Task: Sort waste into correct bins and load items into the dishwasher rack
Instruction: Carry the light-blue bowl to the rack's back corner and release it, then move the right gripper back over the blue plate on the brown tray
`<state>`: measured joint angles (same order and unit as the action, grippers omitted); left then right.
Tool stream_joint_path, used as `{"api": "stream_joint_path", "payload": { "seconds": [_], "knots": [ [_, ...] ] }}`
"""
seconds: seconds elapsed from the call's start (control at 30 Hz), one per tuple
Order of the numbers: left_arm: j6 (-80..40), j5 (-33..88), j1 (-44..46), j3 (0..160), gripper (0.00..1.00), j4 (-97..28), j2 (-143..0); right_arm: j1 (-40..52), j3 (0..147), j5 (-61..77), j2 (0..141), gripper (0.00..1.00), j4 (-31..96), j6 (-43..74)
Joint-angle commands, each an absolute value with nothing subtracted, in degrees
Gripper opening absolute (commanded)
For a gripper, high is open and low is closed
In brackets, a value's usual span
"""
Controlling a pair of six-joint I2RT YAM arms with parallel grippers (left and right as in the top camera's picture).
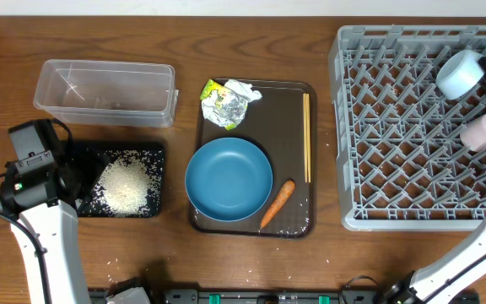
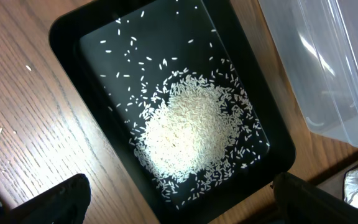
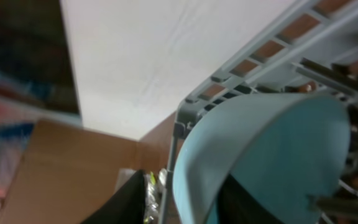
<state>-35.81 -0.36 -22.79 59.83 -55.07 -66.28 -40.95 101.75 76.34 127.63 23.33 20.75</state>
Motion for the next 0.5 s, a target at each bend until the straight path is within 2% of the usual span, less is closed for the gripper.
{"api": "stream_joint_path", "payload": {
  "seconds": [0.0,0.03,0.07,0.1,0.3,0.47],
  "knots": [
    [-35.9,-0.6,-23.1,60.8,0.96,-55.1,-66.3,-41.7,101.9,67.9,118.1,0.58,26.2,20.9],
    [-35.9,-0.6,-23.1,60.8,0.96,-55.0,-66.3,-41.7,101.9,63.8,115.5,0.77,28.1,20.9],
    [-35.9,-0.6,-23.1,60.8,0.96,-55.1,-66.3,-41.6,101.9,60.8,113.6,0.88,29.5,20.9],
    [-35.9,-0.6,-23.1,60.8,0.96,-55.0,-66.3,-41.6,101.9,57.8,111.6,0.92,30.8,20.9],
    [-35.9,-0.6,-23.1,60.8,0.96,-55.1,-66.3,-39.7,101.9,41.8,99.5,0.92,38.2,20.7],
    [-35.9,-0.6,-23.1,60.8,0.96,-55.0,-66.3,-35.5,101.9,37.3,91.4,0.92,42.3,20.5]
  ]
}}
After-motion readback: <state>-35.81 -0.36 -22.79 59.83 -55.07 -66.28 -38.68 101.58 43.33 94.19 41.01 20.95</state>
